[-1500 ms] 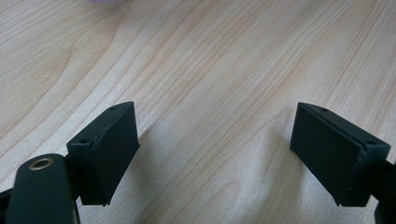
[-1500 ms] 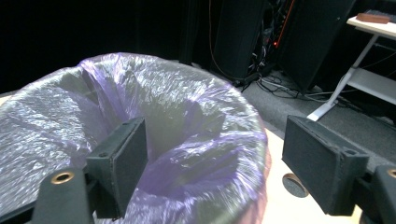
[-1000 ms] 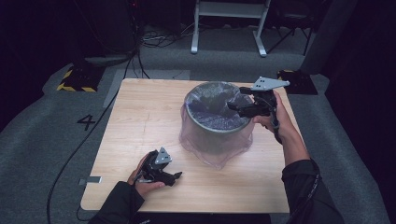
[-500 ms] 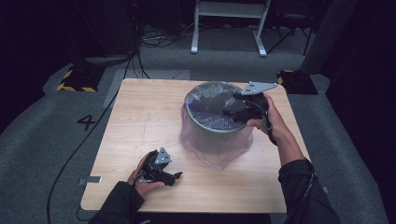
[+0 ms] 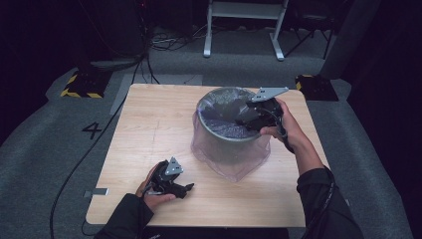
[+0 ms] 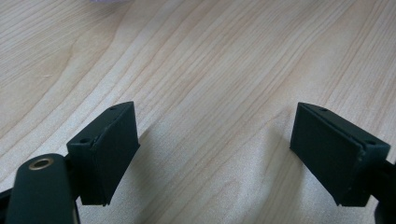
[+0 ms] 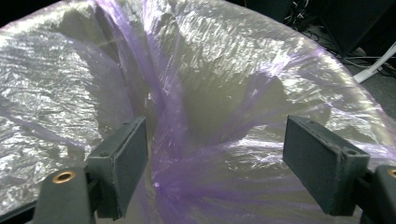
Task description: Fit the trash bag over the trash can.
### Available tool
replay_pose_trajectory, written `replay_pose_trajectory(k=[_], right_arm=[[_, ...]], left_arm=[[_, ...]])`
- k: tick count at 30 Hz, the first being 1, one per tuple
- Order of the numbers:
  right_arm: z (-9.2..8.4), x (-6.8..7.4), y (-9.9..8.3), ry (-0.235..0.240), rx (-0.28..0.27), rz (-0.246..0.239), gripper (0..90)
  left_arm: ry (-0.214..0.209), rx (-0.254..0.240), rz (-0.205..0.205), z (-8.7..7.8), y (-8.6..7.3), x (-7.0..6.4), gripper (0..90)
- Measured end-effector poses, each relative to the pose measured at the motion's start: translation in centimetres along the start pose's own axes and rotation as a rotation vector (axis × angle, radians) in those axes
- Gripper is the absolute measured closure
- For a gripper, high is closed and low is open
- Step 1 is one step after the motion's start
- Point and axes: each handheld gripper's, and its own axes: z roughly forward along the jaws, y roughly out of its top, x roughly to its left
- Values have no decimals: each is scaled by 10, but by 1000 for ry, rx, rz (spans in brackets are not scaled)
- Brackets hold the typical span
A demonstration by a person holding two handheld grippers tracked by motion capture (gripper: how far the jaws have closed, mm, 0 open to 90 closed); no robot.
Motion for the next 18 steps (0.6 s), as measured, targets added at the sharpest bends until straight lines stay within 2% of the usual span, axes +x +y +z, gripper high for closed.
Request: replay_pose_trajectory(k=[2, 3, 8, 13, 18], right_arm=[[1, 1, 1, -2, 14, -20, 222], [3, 2, 2, 13, 25, -31, 224], [7, 3, 4, 27, 63, -48, 228], [10, -1, 5, 72, 110, -11, 230], [14, -3, 8, 92, 176, -7, 224]], left_arm=[[0, 0, 0, 0, 0, 0, 147], [0, 0, 0, 0, 0, 0, 147], [0, 0, 0, 0, 0, 0, 147], [0, 0, 0, 0, 0, 0, 147], [0, 0, 0, 0, 0, 0, 147]])
